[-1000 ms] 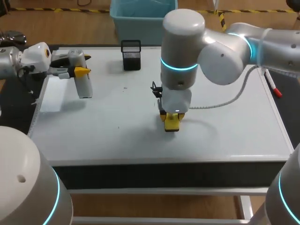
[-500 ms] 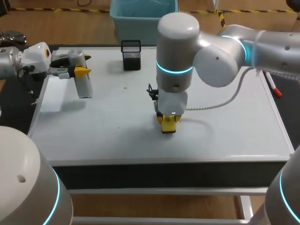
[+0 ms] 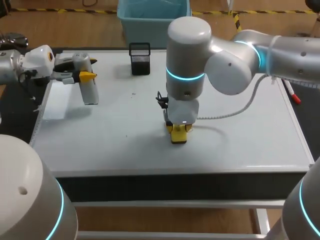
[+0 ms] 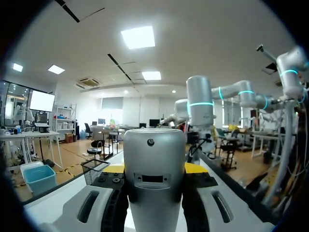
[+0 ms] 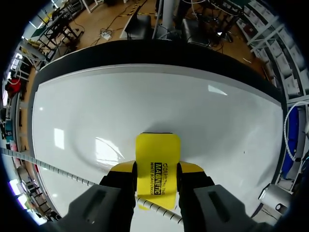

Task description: Pick up the inspection probe, press it on each red-marked spot on the whiteboard one by one, put down the probe, pick up the eraser, and wipe off all the red marks.

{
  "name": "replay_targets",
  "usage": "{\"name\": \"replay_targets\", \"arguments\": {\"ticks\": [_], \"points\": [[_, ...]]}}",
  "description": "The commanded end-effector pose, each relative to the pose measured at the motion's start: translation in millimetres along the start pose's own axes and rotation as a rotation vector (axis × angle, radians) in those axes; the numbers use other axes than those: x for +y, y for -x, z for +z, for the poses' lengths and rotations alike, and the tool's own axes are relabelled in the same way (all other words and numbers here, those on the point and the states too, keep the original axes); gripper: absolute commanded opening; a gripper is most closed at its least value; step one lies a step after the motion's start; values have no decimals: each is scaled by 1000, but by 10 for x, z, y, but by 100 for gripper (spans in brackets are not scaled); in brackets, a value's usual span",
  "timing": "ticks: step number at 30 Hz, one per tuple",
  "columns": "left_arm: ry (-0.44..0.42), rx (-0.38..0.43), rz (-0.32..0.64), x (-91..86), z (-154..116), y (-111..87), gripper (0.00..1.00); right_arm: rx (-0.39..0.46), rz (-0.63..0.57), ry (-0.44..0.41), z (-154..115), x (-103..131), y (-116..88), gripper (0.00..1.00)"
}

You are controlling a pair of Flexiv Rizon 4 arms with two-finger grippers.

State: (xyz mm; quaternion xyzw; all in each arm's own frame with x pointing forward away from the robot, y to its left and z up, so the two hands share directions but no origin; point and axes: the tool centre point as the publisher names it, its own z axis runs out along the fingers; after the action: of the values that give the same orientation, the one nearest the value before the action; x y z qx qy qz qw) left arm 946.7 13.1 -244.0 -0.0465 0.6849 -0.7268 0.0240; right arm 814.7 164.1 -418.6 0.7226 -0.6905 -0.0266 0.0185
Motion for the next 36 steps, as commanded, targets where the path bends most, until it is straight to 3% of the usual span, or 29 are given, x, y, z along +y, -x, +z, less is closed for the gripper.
{"name": "replay_targets", "arguments": {"ticks": [1, 36], "points": [[3, -3, 0, -22, 4, -12, 0, 2, 6, -1, 5, -25, -35, 0], [3, -3, 0, -22, 4, -12, 0, 26, 211, 11, 81, -189, -1009, 0]]}}
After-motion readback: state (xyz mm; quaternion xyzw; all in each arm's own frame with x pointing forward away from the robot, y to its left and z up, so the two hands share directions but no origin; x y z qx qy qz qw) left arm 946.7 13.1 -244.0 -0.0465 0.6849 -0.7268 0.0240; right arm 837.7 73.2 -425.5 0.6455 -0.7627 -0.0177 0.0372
